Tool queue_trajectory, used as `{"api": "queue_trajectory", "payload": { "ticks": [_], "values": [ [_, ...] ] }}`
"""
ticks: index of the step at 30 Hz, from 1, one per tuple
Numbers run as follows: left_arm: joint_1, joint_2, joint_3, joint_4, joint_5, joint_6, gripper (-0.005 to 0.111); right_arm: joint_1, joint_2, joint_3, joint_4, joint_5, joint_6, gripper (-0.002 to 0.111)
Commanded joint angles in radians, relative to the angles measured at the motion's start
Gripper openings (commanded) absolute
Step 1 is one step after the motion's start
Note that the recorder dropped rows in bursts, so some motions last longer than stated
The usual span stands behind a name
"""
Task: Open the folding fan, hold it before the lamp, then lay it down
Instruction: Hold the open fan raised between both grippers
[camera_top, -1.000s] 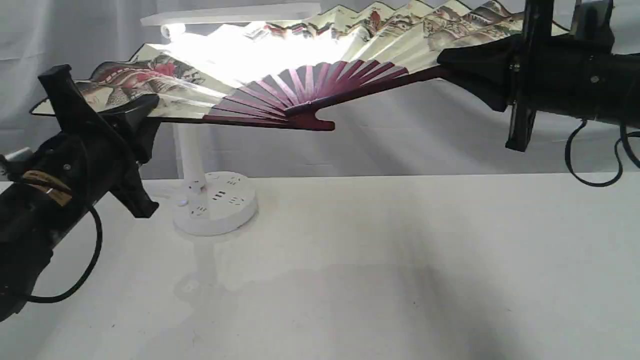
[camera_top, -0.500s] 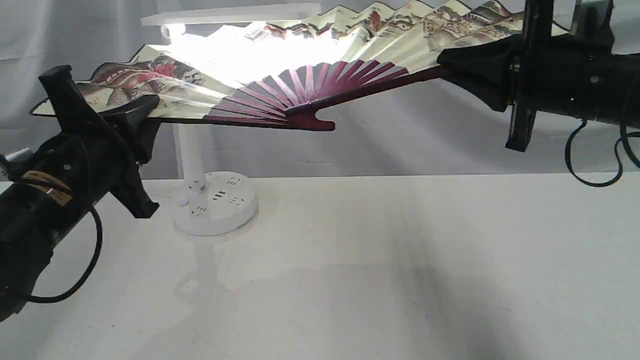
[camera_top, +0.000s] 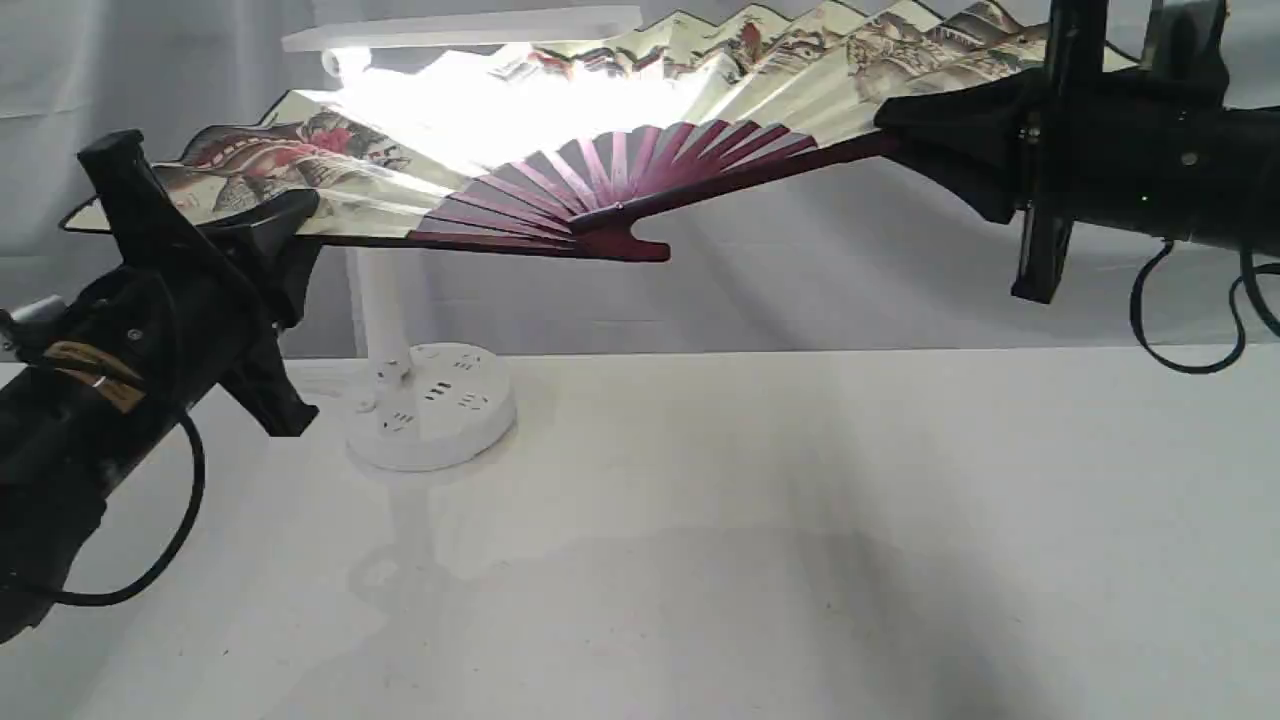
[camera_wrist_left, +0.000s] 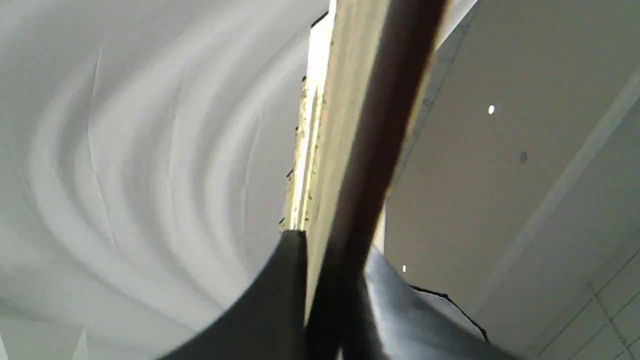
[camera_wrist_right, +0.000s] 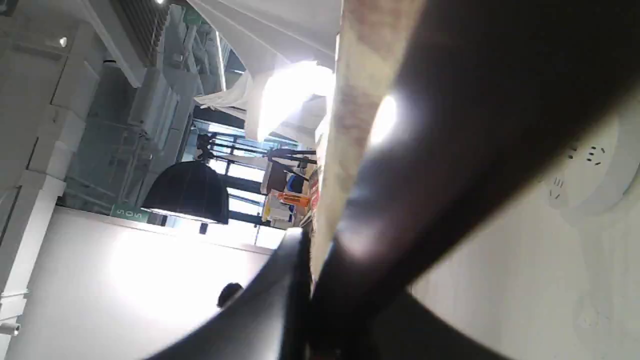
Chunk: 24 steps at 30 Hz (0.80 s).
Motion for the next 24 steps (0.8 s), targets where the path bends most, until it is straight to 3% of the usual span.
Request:
{"api": "queue_trajectory", "payload": {
  "ticks": [1,18,24],
  "values": [
    [0.04,-0.021,-0.009,-0.233,-0.04,-0.05,0.001,-0.028,-0.007,-0.002,-0.028,-0.077,-0.048,0.0],
    [0.04,-0.021,-0.007,-0.212,-0.036,-0.05,0.001,-0.028,-0.007,-0.002,-0.028,-0.077,-0.051,0.0],
    [0.04,-0.021,-0.007,-0.144,0.058,-0.049,0.001,-0.028,-0.007,-0.002,-0.066,-0.077,-0.049,0.0]
  ]
}}
